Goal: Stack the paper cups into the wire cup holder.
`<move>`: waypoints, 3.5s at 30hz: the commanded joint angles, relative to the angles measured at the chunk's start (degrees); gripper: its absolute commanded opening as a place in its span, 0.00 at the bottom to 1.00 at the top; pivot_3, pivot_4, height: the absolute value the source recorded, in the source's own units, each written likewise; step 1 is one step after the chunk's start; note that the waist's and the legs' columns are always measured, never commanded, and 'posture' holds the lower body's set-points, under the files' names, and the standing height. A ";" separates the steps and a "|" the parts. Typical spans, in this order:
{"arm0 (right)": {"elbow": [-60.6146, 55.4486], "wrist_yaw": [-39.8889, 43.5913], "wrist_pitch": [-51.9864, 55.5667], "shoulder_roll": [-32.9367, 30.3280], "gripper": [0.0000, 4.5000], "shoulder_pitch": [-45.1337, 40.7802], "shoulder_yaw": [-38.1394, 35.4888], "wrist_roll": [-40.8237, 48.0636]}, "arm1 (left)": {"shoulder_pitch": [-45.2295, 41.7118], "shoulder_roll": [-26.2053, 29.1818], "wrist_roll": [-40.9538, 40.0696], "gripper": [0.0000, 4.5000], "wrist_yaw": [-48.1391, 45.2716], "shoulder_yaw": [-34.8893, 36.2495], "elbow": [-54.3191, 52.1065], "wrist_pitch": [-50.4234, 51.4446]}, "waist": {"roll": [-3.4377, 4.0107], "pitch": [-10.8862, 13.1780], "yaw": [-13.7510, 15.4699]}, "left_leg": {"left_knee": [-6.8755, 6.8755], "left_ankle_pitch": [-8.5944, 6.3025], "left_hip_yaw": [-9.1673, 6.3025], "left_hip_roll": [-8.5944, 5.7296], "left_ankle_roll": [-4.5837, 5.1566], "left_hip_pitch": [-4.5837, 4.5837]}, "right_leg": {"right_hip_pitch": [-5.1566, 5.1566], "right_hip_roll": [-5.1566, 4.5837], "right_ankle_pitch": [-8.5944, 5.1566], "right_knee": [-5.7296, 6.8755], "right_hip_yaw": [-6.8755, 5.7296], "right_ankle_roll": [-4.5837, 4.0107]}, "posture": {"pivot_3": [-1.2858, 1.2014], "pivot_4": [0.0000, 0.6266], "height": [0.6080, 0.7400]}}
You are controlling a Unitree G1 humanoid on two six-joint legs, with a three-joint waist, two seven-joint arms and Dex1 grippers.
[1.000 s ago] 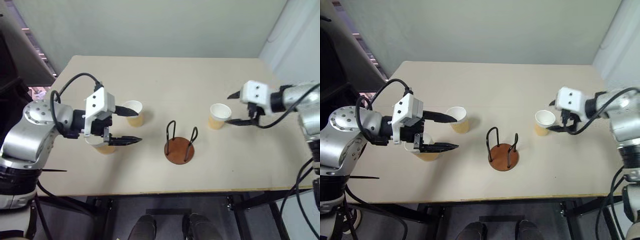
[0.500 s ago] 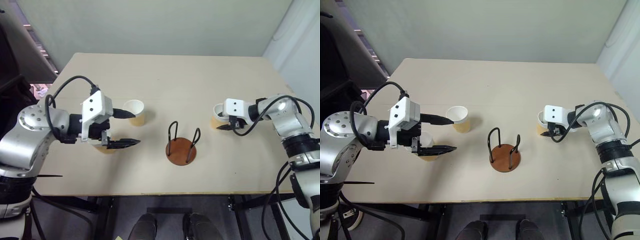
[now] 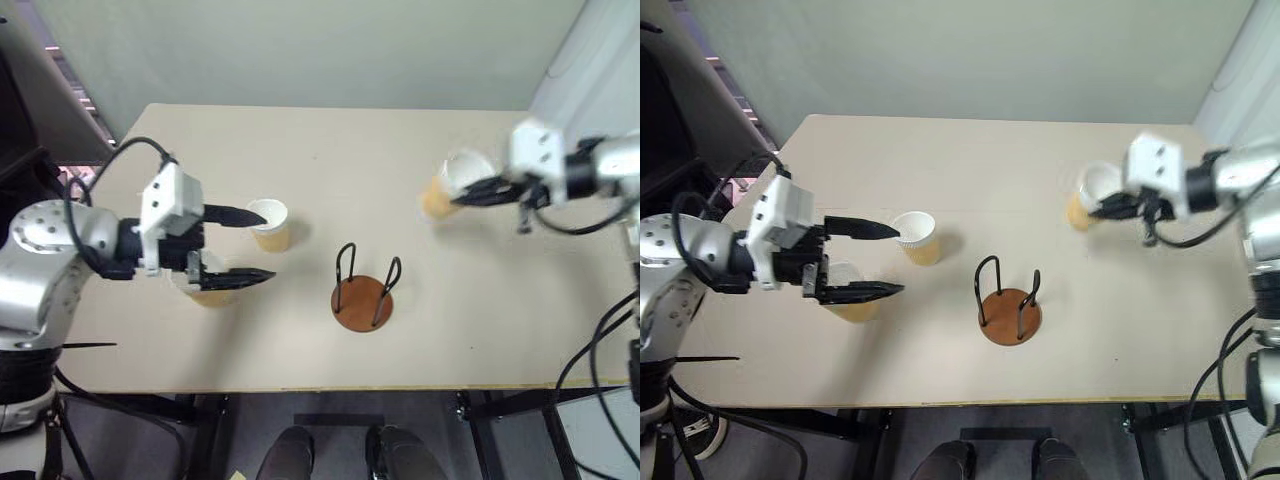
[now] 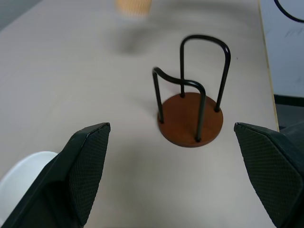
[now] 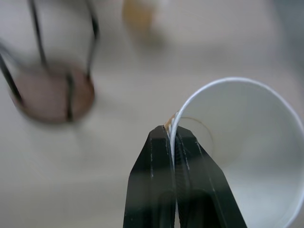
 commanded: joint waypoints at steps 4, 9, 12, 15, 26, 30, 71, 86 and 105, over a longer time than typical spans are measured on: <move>-20.76 -6.74 13.84 4.71 0.01 4.14 2.03 10.11 | 3.35 5.26 -2.20 1.00 -6.90 8.04 6.49 -0.67 | -0.03 -0.01 -0.89 | 0.02 -0.21 0.05 0.31 0.14 0.26 | 0.26 0.29 -0.12 0.05 0.05 -0.17 | 0.52 0.24 1.00; -20.71 -10.06 11.21 6.27 0.01 6.57 6.80 5.83 | 6.44 5.16 -1.32 1.00 -6.62 8.12 5.47 -1.09 | -0.03 0.00 -0.50 | 0.36 -0.33 -0.09 0.32 0.55 0.35 | 0.23 0.28 -0.12 0.15 0.05 -0.22 | 0.52 0.24 1.00; -20.21 -10.09 10.00 5.99 0.01 6.90 7.96 4.92 | 8.10 4.94 -1.49 1.00 -5.67 8.81 3.88 -0.92 | -0.04 -0.01 -0.39 | 0.56 -0.38 -0.09 0.30 0.64 0.28 | 0.23 0.26 -0.29 0.15 0.05 -0.63 | 0.52 0.24 1.00; -20.28 -8.68 9.15 5.33 0.01 7.16 8.70 4.78 | 9.57 5.24 -1.81 1.00 -5.01 10.03 2.91 -0.63 | -0.05 -0.02 -0.42 | 0.57 -0.40 -0.06 0.28 0.68 0.27 | 0.23 0.24 -0.29 0.16 0.05 -0.64 | 0.52 0.24 1.00; -20.46 -7.46 8.91 4.77 0.63 7.47 9.78 4.48 | 10.67 8.39 2.52 1.00 -5.12 10.40 6.08 -4.23 | -0.05 -0.02 -0.42 | 0.44 -0.45 -0.06 0.32 0.64 0.26 | 0.16 0.28 -0.11 0.16 0.02 -0.34 | 0.52 0.24 1.00; -15.51 -10.00 11.06 3.31 0.95 6.91 2.67 6.77 | 10.05 13.62 11.16 1.00 -6.17 6.65 13.26 -12.09 | -0.05 -0.02 -0.41 | 0.45 -0.45 -0.07 0.35 0.64 0.27 | 0.15 0.29 -0.25 0.18 0.03 -0.57 | 0.52 0.24 1.00; -31.02 -22.60 25.32 -5.21 1.00 23.21 -24.56 42.91 | -36.93 -0.74 5.17 0.01 -18.66 -23.12 26.22 -22.68 | -0.14 -0.09 0.65 | 0.96 -0.65 -0.02 0.03 0.80 -0.21 | 0.11 0.15 -0.03 0.00 0.13 0.29 | 0.52 0.24 1.00; -38.04 -31.27 25.27 -7.84 1.00 31.66 -30.29 44.63 | -55.20 -12.80 -7.22 0.01 -18.66 -54.94 31.88 -40.46 | -0.09 -0.06 0.97 | 1.98 -0.79 0.26 -0.25 1.07 -0.72 | 0.15 0.06 -0.10 -0.23 0.73 1.43 | 0.52 0.24 1.00; -41.39 -36.50 24.95 -10.67 1.00 37.11 -33.58 47.06 | -58.26 -18.32 -1.33 0.05 -18.66 -70.00 36.81 -54.28 | -0.07 -0.05 1.51 | 2.66 -1.44 0.84 -0.36 1.94 -1.08 | 0.16 -0.03 0.16 -0.92 1.39 2.24 | 0.52 0.24 1.00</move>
